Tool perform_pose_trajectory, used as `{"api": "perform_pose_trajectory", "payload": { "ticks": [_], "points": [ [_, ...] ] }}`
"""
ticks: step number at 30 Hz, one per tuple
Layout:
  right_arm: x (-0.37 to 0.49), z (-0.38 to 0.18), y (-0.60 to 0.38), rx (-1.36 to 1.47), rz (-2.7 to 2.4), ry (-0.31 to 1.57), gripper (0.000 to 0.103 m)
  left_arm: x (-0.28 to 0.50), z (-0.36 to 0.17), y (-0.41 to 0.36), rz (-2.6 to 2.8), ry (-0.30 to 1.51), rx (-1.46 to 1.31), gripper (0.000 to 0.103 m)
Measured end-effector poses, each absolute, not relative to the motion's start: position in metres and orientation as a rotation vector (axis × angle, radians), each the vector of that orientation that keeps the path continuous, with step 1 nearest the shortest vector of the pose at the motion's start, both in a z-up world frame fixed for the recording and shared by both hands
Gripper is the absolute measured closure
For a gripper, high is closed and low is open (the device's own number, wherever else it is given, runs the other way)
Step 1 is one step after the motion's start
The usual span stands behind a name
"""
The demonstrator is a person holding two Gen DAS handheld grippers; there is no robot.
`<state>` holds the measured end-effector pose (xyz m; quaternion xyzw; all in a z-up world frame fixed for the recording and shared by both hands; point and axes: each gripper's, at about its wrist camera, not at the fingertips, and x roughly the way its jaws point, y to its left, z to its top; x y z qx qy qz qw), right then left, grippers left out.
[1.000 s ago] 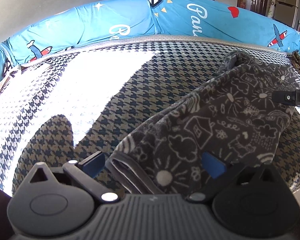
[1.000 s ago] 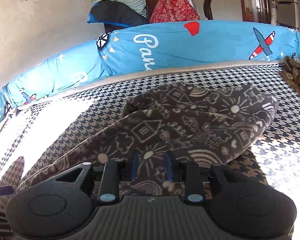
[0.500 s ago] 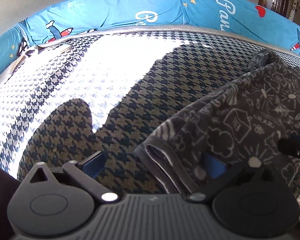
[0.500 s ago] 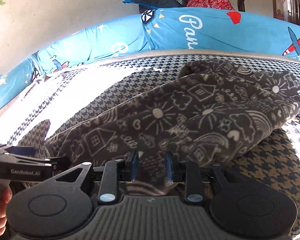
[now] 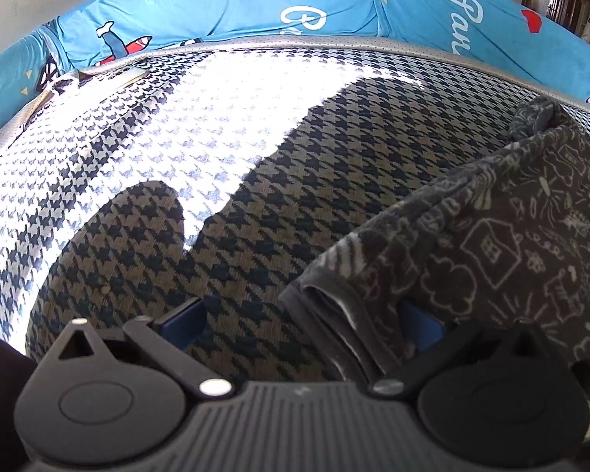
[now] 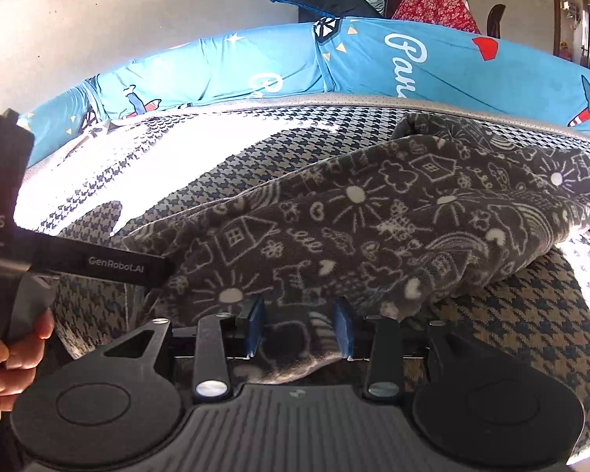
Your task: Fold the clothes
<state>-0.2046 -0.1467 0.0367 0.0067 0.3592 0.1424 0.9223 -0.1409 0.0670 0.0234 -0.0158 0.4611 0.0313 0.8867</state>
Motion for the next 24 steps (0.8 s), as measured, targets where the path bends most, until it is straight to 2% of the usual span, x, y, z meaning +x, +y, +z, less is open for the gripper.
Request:
{"api": "perform_pose_trajectory", "payload": {
  "ticks": [7,20,24],
  "points": [
    [-0.236,0.033,-0.15,0.12,0.34,0.789,0.06,-0.141,0.022,0.068,0.066,0.957,-0.039,0.0],
    [-0.219,0.006,-0.155,0.462,0.358,0.91,0.058,-0.139,0.021,0.081,0.037,0.997,-0.127,0.0],
    [-0.213,-0.006,-0.155,0.555,0.326,0.944,0.053,-0.142,0.023,0.086,0.015,1.013,-0.169,0.0]
  ]
}}
